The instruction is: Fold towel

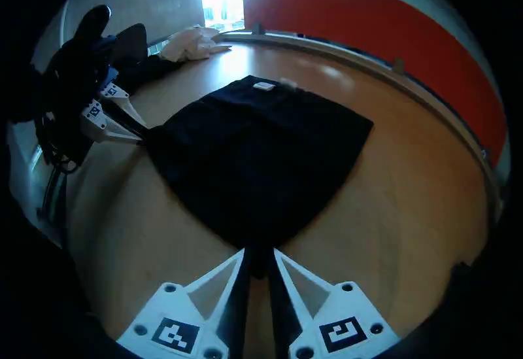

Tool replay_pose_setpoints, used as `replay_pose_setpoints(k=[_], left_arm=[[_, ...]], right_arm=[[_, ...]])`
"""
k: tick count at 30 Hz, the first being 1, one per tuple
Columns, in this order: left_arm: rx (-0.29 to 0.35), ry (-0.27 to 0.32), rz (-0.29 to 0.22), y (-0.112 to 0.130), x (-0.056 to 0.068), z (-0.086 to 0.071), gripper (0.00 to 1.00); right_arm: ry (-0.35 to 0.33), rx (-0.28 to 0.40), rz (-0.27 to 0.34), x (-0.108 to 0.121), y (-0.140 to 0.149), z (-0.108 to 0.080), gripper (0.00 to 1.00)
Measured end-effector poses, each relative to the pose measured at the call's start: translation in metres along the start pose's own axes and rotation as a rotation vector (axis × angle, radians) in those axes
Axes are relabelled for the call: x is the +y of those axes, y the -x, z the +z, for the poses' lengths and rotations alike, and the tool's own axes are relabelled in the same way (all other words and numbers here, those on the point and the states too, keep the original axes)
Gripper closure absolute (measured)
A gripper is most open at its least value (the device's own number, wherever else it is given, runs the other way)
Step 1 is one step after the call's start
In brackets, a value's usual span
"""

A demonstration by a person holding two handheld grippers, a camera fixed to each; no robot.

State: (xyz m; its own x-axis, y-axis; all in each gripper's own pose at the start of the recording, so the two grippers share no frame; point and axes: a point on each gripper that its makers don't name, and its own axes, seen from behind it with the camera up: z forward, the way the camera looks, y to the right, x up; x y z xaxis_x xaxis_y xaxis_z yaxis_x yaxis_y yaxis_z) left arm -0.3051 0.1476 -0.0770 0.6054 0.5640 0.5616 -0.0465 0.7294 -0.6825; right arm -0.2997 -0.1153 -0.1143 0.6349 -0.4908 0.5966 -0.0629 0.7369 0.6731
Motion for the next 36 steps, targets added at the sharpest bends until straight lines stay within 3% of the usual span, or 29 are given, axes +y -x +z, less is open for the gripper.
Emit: replay_pose_setpoints(k=[11, 24, 36], left_arm=[[0.025, -0.005, -0.090, -0.014, 0.000, -0.016, 0.83], [0.080, -0.026, -0.138, -0.050, 0.000, -0.069, 0.84], [0.102, -0.021, -0.148, -0.073, 0.010, -0.115, 0.84]], right_arm=[[0.010, 0.039, 0.019, 0.001, -0.017, -0.013, 0.86], [0.023, 0.128, 0.021, -0.004, -0.068, -0.064, 0.87], [0.006, 0.153, 0.020, -0.018, -0.090, -0.113, 0.87]])
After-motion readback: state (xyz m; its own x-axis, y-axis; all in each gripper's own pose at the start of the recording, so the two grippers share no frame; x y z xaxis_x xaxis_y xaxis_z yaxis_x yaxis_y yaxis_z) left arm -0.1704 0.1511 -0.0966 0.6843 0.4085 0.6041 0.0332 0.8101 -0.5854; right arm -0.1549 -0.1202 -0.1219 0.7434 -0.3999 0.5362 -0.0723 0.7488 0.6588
